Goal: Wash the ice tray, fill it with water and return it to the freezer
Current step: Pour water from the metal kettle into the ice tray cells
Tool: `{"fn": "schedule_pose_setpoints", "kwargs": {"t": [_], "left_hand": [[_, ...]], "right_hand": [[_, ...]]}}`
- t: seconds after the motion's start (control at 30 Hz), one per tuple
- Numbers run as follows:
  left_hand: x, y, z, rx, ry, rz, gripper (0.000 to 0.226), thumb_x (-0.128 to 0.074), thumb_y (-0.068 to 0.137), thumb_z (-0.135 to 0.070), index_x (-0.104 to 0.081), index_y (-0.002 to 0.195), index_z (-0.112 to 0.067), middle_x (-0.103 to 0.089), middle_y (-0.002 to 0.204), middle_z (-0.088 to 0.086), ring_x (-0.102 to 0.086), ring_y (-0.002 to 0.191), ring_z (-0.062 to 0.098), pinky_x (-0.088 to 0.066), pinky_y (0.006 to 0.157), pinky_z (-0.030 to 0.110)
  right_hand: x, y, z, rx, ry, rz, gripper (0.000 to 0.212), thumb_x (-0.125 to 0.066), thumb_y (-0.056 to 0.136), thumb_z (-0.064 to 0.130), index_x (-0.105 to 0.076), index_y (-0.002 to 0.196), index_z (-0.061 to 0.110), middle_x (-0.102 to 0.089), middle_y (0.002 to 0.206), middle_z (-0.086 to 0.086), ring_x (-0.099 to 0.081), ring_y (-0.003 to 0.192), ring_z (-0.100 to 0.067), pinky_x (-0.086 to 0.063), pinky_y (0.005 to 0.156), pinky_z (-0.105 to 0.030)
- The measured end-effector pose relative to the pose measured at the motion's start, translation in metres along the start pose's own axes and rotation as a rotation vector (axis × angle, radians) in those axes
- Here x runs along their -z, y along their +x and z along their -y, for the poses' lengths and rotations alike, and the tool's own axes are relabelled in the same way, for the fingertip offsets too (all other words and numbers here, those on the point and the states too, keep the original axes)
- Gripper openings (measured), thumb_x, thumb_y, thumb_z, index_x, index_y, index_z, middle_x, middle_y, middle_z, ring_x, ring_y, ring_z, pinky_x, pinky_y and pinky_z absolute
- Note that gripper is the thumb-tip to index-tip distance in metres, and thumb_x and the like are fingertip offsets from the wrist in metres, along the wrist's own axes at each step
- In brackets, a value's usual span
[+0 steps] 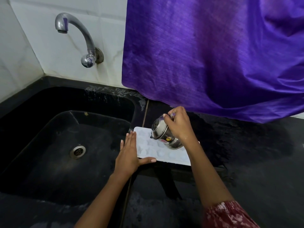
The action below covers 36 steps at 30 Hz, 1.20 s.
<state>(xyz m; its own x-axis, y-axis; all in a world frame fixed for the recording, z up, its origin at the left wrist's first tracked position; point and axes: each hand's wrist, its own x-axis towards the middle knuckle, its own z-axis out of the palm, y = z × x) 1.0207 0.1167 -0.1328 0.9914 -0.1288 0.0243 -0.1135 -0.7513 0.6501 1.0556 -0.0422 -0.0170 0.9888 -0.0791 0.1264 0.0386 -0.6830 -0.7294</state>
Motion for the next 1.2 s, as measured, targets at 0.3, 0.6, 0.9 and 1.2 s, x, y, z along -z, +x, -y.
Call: {"fn": "schedule_pose_setpoints", "kwargs": {"t": [0.3, 0.6, 0.9, 1.2], "left_hand": [[0.001, 0.001, 0.003, -0.032, -0.005, 0.020, 0.150, -0.015, 0.032, -0.102, 0.001, 0.149, -0.009, 0.001, 0.158, 0.002, 0.016, 0.133, 0.000, 0.015, 0.109, 0.024], [0.001, 0.000, 0.002, -0.033, -0.031, 0.006, 0.141, -0.041, 0.042, -0.092, 0.001, 0.149, -0.011, 0.002, 0.158, 0.001, 0.016, 0.134, -0.001, 0.016, 0.108, 0.023], [0.001, -0.001, 0.002, -0.049, -0.032, -0.002, 0.135, -0.052, 0.049, -0.085, 0.002, 0.149, -0.011, 0.002, 0.158, 0.000, 0.015, 0.137, 0.001, 0.016, 0.109, 0.024], [0.000, -0.002, 0.004, -0.048, -0.025, -0.008, 0.129, -0.059, 0.058, -0.078, 0.002, 0.149, -0.010, 0.003, 0.158, 0.002, 0.013, 0.141, 0.007, 0.014, 0.111, 0.026]], "right_hand": [[-0.019, 0.004, 0.015, 0.083, -0.124, 0.060, 0.018, -0.052, 0.091, 0.026, -0.042, 0.091, 0.011, -0.045, 0.105, -0.008, -0.055, 0.092, -0.026, -0.041, 0.093, -0.045], [-0.030, 0.007, 0.019, 0.136, -0.243, 0.063, 0.024, -0.051, 0.091, 0.028, -0.047, 0.100, 0.006, -0.047, 0.112, -0.009, -0.057, 0.093, -0.027, -0.037, 0.093, -0.041], [-0.029, 0.009, 0.025, 0.181, -0.266, 0.024, 0.025, -0.051, 0.091, 0.027, -0.047, 0.101, 0.005, -0.048, 0.110, -0.010, -0.056, 0.091, -0.027, -0.034, 0.096, -0.043], [-0.022, 0.005, 0.021, 0.119, -0.152, 0.043, 0.022, -0.052, 0.092, 0.026, -0.046, 0.099, 0.006, -0.044, 0.106, -0.005, -0.054, 0.089, -0.021, -0.037, 0.096, -0.043]]}}
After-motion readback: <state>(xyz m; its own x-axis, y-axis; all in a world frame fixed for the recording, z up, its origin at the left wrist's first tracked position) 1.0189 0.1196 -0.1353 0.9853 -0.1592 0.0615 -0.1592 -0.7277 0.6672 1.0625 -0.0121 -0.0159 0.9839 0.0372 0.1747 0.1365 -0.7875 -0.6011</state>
